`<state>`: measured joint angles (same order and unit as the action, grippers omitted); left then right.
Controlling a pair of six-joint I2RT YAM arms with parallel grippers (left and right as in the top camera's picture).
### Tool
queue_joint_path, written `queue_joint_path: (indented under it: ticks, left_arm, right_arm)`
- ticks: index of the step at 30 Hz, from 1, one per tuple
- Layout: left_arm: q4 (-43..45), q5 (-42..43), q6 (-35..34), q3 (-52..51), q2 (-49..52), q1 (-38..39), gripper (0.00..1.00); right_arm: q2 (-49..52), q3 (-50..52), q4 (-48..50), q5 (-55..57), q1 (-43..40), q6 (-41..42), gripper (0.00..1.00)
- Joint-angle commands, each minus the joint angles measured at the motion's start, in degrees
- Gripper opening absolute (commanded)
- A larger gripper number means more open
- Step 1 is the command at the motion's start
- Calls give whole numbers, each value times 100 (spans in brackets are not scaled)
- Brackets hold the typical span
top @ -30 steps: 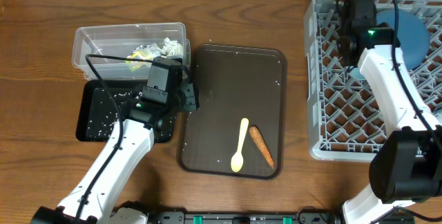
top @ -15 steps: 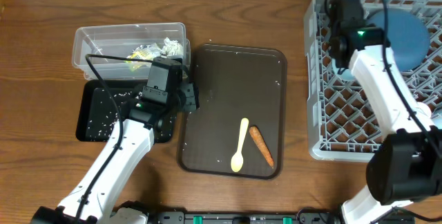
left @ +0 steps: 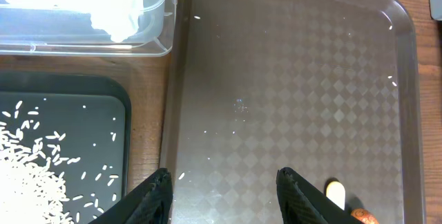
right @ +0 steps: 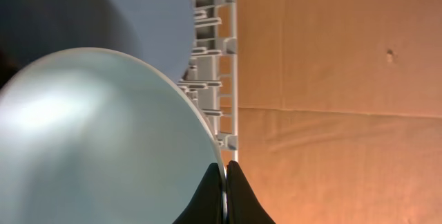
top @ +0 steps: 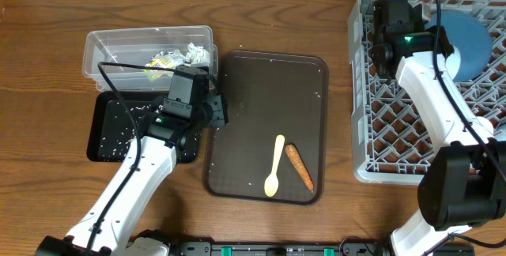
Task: Sort waste into correct bins and load items into the dishwasher rack
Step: 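Lower the bowl into the rack slot with the right gripper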
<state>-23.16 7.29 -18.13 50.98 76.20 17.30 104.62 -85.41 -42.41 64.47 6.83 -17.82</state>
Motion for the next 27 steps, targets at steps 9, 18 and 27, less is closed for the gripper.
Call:
queue_joint_path:
  ticks: [9,18,27]
  left_arm:
    - [-20,-50,55,79,-57,-26,51]
    - [-20,-48,55,79,-57,-26,51]
    - [-20,-48,52,79,-57,-26,51]
  right_arm:
    - [20,13,-92,-140,-155,-109,1]
    - [42,101,-87,-490,-168,-107,1]
    - [44,111,63,-472,-212,-107,1]
